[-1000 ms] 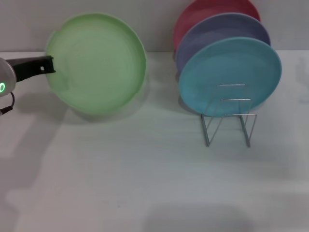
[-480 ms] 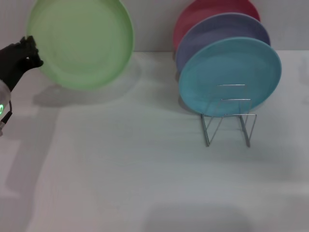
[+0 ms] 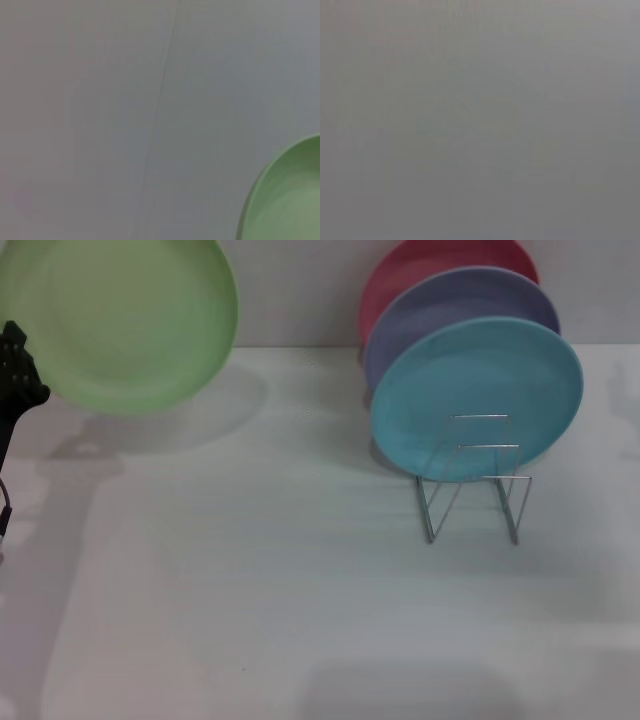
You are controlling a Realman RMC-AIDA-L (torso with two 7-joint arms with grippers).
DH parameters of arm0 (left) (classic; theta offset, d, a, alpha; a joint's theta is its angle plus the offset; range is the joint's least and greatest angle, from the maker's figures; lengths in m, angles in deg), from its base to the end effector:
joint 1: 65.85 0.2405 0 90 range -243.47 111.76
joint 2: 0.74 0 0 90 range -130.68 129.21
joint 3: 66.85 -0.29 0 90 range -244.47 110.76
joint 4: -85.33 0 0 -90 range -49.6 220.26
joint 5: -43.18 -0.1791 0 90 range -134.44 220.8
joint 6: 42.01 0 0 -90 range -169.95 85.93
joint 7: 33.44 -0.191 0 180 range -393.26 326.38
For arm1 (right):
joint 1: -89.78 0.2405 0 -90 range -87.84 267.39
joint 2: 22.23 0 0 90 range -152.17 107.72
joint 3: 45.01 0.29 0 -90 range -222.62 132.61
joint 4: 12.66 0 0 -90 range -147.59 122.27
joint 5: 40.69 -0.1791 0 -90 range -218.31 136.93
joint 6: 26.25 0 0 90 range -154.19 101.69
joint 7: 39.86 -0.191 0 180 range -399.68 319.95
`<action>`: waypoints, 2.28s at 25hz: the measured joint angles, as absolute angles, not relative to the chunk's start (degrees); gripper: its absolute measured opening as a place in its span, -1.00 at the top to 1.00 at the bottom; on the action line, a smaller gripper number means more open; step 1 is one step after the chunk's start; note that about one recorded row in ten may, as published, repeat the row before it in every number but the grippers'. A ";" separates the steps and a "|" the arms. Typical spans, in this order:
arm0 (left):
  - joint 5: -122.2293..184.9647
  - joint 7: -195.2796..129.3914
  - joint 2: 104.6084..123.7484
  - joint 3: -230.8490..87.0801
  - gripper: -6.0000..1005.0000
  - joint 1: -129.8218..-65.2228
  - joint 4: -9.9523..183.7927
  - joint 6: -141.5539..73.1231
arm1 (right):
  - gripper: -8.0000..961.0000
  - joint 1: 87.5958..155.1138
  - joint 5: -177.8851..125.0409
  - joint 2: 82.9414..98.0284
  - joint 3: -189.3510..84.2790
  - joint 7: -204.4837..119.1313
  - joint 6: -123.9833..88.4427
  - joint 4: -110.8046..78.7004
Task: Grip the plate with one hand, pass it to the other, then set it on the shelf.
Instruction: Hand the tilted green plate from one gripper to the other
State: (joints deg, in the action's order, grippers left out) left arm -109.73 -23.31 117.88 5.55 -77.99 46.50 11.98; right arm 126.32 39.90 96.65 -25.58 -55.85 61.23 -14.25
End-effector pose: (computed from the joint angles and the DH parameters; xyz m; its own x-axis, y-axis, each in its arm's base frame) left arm -0.2974 0.3684 0.0161 0.5509 -0.1448 0.8219 0.8168 -0.1088 -0.5666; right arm 0.2744 0.4092 0.0952 0.5373 0.5064 -0.6744 -0.7861 0.0109 -0.6181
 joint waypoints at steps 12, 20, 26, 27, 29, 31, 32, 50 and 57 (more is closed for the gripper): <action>-108.46 -22.93 118.38 -0.66 0.92 -80.92 59.07 24.02 | -0.22 122.32 39.91 96.99 -31.70 -55.32 62.81 -11.21; -108.70 -21.06 117.98 -3.88 0.92 -79.02 60.96 27.58 | -0.21 118.09 39.91 97.04 -34.09 -47.55 67.97 -1.69; -109.16 -18.00 117.81 -7.47 0.92 -77.56 62.99 30.87 | -0.21 115.82 41.92 97.04 -35.39 -45.46 68.75 6.16; -109.16 -18.00 117.81 -7.47 0.92 -77.56 62.99 30.87 | -0.21 115.82 41.92 97.04 -35.39 -45.46 68.75 6.16; -109.15 -17.94 117.93 -8.59 0.92 -77.54 63.50 31.26 | -0.21 115.03 43.20 97.03 -35.46 -40.77 69.26 10.22; -109.14 -17.96 118.00 -8.97 0.92 -77.54 63.64 31.37 | -0.22 114.84 43.45 97.02 -35.49 -39.11 69.45 11.38; -109.13 -18.00 118.04 -9.29 0.92 -77.54 63.72 31.42 | -0.22 114.84 43.45 97.02 -35.49 -39.11 69.45 11.38; -106.62 -22.02 118.44 -13.33 0.91 -78.74 62.54 29.02 | -0.22 114.33 45.18 97.13 -39.95 -36.76 67.57 17.13; -92.24 -31.87 118.44 -23.48 0.91 -78.67 58.25 27.76 | -0.22 114.15 45.18 97.11 -42.06 -34.73 66.61 18.47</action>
State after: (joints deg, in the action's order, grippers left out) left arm -92.24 -31.87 118.44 -23.48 -78.67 58.25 27.76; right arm 114.15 45.18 97.11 -42.06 -34.73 66.61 18.47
